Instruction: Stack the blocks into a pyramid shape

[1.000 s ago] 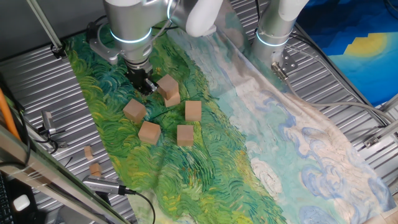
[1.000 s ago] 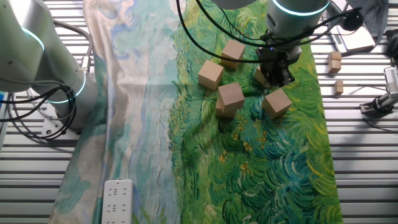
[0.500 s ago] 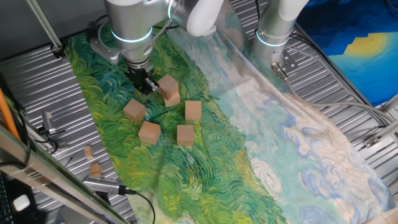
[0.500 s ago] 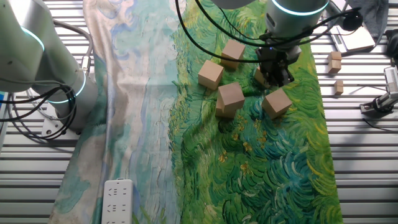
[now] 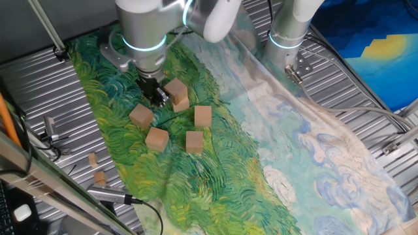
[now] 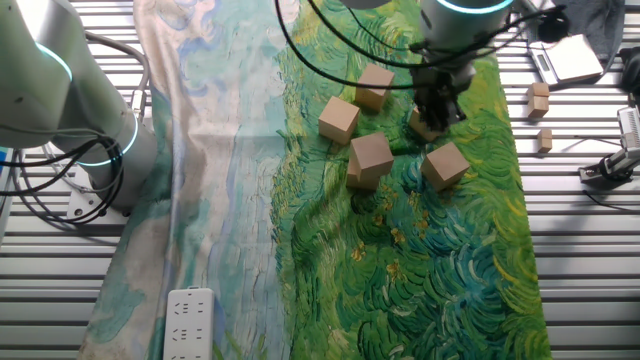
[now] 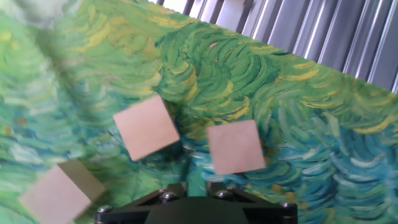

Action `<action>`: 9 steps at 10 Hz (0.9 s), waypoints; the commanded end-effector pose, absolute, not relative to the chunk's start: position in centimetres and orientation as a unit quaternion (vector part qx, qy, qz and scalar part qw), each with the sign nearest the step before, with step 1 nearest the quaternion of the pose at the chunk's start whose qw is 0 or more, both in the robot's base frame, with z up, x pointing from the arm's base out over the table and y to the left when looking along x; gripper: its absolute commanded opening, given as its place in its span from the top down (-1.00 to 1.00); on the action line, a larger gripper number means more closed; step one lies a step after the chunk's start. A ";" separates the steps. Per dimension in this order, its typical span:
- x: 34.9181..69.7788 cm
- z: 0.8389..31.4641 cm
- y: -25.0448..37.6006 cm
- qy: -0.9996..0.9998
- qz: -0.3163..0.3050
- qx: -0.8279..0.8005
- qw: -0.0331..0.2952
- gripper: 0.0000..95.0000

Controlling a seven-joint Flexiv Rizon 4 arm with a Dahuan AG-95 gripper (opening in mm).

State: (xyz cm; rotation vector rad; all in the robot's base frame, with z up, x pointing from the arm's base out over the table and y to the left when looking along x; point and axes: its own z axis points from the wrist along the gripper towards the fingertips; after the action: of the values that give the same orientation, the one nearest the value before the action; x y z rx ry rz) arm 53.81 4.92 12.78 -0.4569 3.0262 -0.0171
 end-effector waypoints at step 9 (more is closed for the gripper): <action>53.4 9.8 8.3 0.990 0.006 -0.125 0.059 0.20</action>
State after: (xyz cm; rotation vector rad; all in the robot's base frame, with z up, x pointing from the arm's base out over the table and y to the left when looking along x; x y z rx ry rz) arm 53.12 8.22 9.62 -0.3728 3.0009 0.0129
